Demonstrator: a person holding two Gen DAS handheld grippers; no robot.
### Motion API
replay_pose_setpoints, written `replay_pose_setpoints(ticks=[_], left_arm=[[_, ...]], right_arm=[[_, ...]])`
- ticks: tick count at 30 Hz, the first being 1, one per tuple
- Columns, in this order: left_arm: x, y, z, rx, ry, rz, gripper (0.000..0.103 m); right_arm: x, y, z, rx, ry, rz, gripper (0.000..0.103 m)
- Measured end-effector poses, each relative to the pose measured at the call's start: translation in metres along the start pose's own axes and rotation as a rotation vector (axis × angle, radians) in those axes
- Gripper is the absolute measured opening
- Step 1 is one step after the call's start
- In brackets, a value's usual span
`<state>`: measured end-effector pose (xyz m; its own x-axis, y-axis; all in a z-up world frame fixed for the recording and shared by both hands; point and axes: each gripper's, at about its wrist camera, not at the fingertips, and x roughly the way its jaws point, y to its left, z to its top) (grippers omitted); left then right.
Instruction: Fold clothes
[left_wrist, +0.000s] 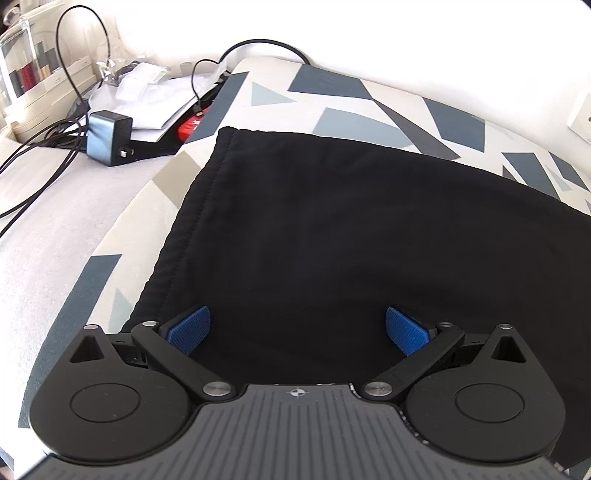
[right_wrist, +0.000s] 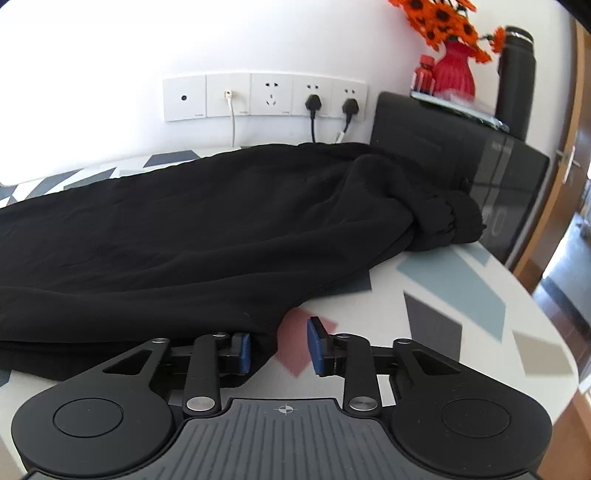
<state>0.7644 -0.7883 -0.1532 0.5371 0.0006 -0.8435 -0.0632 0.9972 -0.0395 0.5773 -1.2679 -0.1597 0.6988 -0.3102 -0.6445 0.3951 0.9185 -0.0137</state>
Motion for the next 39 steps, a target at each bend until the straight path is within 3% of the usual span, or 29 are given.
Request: replay_pose_setpoints(ticks=[5, 9, 11, 15, 19, 23, 28, 33, 35, 39], left_arm=[[0.002, 0.004, 0.004, 0.033, 0.007, -0.025, 0.103], [0.004, 0.005, 0.006, 0.040, 0.012, -0.030, 0.103], [0.002, 0.000, 0.007, 0.047, 0.010, 0.001, 0.103], [-0.005, -0.023, 0.006, 0.123, -0.007, 0.086, 0.102], [-0.025, -0.059, 0.005, 0.192, -0.052, 0.027, 0.102], [-0.053, -0.121, 0.000, 0.283, -0.100, -0.118, 0.102], [-0.076, -0.226, -0.022, 0.430, -0.031, -0.485, 0.102], [-0.098, -0.318, -0.057, 0.697, -0.002, -0.808, 0.102], [-0.106, -0.344, -0.074, 0.814, -0.012, -0.873, 0.101], [-0.110, -0.381, -0.107, 0.910, -0.011, -0.875, 0.093]], right_arm=[[-0.021, -0.008, -0.012, 0.087, 0.068, 0.036, 0.022], [-0.037, -0.028, -0.024, 0.161, 0.120, 0.096, 0.036], [-0.047, -0.038, -0.024, 0.186, 0.122, 0.120, 0.045], [-0.065, -0.055, -0.016, 0.203, 0.090, 0.083, 0.049], [-0.069, -0.085, -0.005, 0.277, 0.054, 0.050, 0.053], [-0.067, -0.122, 0.004, 0.402, 0.027, 0.050, 0.053], [-0.055, -0.172, 0.017, 0.544, 0.038, 0.059, 0.054], [-0.053, -0.200, 0.030, 0.639, 0.062, 0.013, 0.055], [-0.061, -0.204, 0.034, 0.680, 0.062, 0.001, 0.058], [-0.072, -0.206, 0.048, 0.712, 0.069, -0.038, 0.063]])
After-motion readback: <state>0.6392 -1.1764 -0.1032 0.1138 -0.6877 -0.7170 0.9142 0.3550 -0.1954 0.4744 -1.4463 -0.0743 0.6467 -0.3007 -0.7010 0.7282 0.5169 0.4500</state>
